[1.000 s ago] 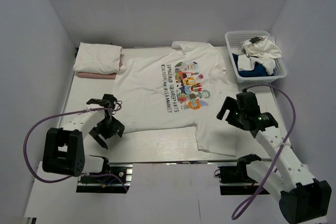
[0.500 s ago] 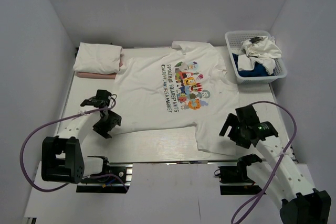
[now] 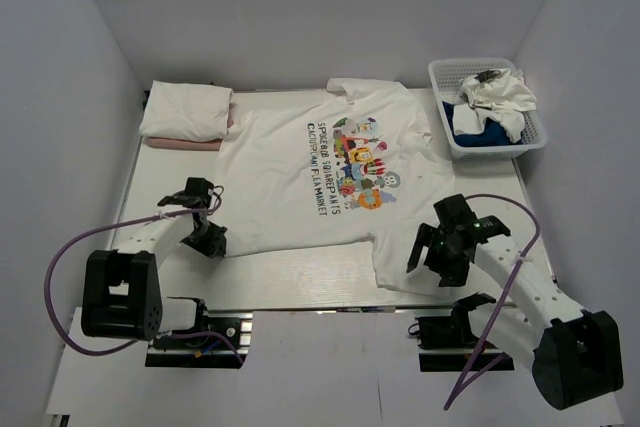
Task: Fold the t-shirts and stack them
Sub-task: Grap the side of the flattened tshirt closest away from the robot with both arms
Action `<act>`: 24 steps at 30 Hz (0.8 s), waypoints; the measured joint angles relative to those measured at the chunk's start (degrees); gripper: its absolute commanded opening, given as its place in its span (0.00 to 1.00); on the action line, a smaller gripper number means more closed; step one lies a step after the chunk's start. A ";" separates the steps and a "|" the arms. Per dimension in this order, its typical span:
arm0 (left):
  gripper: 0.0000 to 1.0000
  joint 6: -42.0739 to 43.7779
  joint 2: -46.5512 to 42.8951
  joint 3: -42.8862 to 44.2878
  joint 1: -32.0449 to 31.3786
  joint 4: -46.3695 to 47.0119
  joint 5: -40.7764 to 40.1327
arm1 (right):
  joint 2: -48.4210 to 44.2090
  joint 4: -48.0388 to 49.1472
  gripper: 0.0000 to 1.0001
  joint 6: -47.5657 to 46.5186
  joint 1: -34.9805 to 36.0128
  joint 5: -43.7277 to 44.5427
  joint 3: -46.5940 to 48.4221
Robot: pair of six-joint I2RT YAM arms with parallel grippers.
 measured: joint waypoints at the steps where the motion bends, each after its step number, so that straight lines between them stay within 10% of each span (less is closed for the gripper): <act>1: 0.00 0.00 -0.46 0.00 0.00 -0.02 -0.28 | 1.11 0.09 0.89 -0.20 0.48 -0.83 0.02; 12: 0.00 0.50 -5.09 0.02 0.00 0.00 -2.10 | 12.41 4.68 0.75 -0.52 4.24 -1.66 -0.15; 19: 0.00 1.16 -3.80 0.37 0.00 -0.13 -1.46 | 15.93 4.87 0.34 -0.90 4.72 1.14 0.17; 21: 0.00 1.18 -3.80 0.57 0.00 -0.24 -1.38 | 17.16 4.28 0.01 -1.79 4.90 2.45 0.74; 24: 0.00 1.66 -3.93 0.61 0.00 -0.31 -1.25 | 18.45 4.35 0.00 -2.56 4.92 2.75 1.53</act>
